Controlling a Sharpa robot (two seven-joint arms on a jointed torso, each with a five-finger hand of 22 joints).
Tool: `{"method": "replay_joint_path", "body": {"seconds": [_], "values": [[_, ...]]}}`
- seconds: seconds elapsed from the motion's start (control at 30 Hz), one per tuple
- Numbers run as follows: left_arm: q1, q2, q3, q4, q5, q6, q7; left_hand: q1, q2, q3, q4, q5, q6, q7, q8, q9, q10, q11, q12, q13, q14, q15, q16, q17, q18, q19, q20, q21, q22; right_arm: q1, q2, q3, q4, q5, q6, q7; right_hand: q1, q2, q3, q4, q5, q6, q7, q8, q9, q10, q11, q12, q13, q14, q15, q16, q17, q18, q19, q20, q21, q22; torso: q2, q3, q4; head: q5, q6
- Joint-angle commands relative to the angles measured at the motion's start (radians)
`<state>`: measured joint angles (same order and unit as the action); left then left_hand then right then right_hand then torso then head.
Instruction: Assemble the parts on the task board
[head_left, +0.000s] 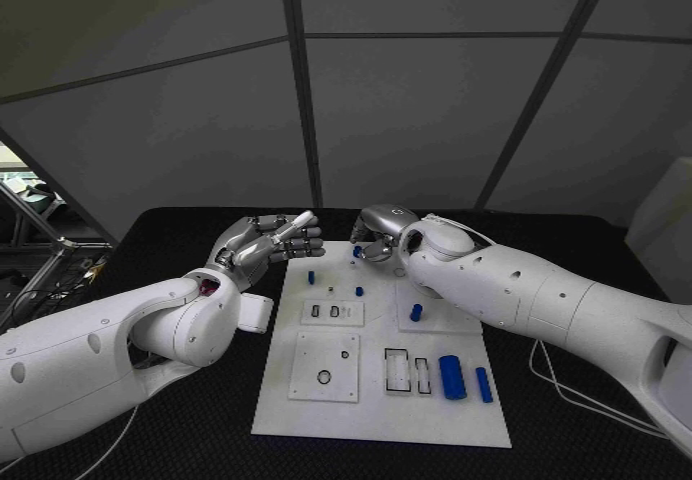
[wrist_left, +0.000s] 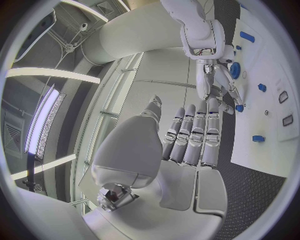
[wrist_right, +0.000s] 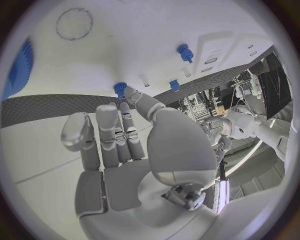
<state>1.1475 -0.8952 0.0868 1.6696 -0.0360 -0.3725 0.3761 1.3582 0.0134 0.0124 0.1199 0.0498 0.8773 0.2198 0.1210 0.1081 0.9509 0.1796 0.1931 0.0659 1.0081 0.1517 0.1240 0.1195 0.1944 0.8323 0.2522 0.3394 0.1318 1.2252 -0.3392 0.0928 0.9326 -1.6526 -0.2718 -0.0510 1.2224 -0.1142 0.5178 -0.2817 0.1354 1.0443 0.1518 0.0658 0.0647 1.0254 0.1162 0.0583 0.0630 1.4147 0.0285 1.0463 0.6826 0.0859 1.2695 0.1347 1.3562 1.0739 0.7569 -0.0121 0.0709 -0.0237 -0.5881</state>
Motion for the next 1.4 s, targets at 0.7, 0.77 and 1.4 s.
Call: {"method": "replay_joint_path", "body": {"seconds": [0.7, 0.77, 1.4], "values": [[0.004, -0.019, 0.001, -0.018, -0.006, 0.028, -0.003, 0.003, 0.008, -0.002, -0.007, 0.003, -0.002, 0.005, -0.009, -0.002, -0.009, 0.004, -0.006, -0.001, -0.006, -0.001, -0.006, 0.001, -0.015, -0.007, 0.002, -0.006, -0.003, 0.005, -0.355, 0.003, 0.334, 0.291, -0.02, -0.106, -0.071, -0.06, -0.245, 0.136, 0.013, -0.083, -0.04, 0.005, 0.005, 0.375, -0.102, 0.386, 0.28, 0.087, -0.091, 0.258, 0.371, -0.045, 0.191, -0.081, 0.133, 0.297, -0.009, 0.009, -0.0326, -0.002, 0.013], [0.004, -0.019, 0.001, -0.021, -0.006, 0.029, -0.003, 0.003, 0.008, -0.002, -0.007, 0.003, -0.002, 0.005, -0.009, -0.002, -0.009, 0.004, -0.006, -0.001, -0.006, -0.001, -0.006, 0.001, -0.015, -0.007, 0.002, -0.006, -0.003, 0.005, -0.377, 0.003, 0.346, 0.303, 0.009, -0.124, -0.053, -0.054, -0.301, 0.178, 0.011, -0.094, -0.054, 0.0, 0.004, 0.413, -0.09, 0.721, 0.615, 0.098, -0.092, 0.325, 0.48, -0.051, 0.207, -0.079, 0.146, 0.327, -0.01, 0.0112, -0.0368, -0.002, 0.013], [0.004, -0.005, 0.001, -0.039, -0.006, 0.034, -0.006, 0.003, 0.008, -0.002, -0.007, 0.003, -0.002, 0.005, -0.009, -0.002, -0.009, 0.004, -0.006, -0.001, -0.006, -0.001, -0.006, 0.001, -0.015, -0.007, 0.002, -0.006, -0.003, 0.006, -0.345, 0.003, 0.261, 0.261, 0.116, -0.17, 0.049, -0.05, -0.358, 0.34, 0.025, -0.106, -0.026, 0.001, 0.006, 0.471, -0.075, 1.395, 1.356, 0.117, -0.061, 0.44, 0.683, -0.077, 0.277, -0.055, 0.199, 0.456, -0.007, 0.0102, -0.0309, -0.011, 0.006]]}}
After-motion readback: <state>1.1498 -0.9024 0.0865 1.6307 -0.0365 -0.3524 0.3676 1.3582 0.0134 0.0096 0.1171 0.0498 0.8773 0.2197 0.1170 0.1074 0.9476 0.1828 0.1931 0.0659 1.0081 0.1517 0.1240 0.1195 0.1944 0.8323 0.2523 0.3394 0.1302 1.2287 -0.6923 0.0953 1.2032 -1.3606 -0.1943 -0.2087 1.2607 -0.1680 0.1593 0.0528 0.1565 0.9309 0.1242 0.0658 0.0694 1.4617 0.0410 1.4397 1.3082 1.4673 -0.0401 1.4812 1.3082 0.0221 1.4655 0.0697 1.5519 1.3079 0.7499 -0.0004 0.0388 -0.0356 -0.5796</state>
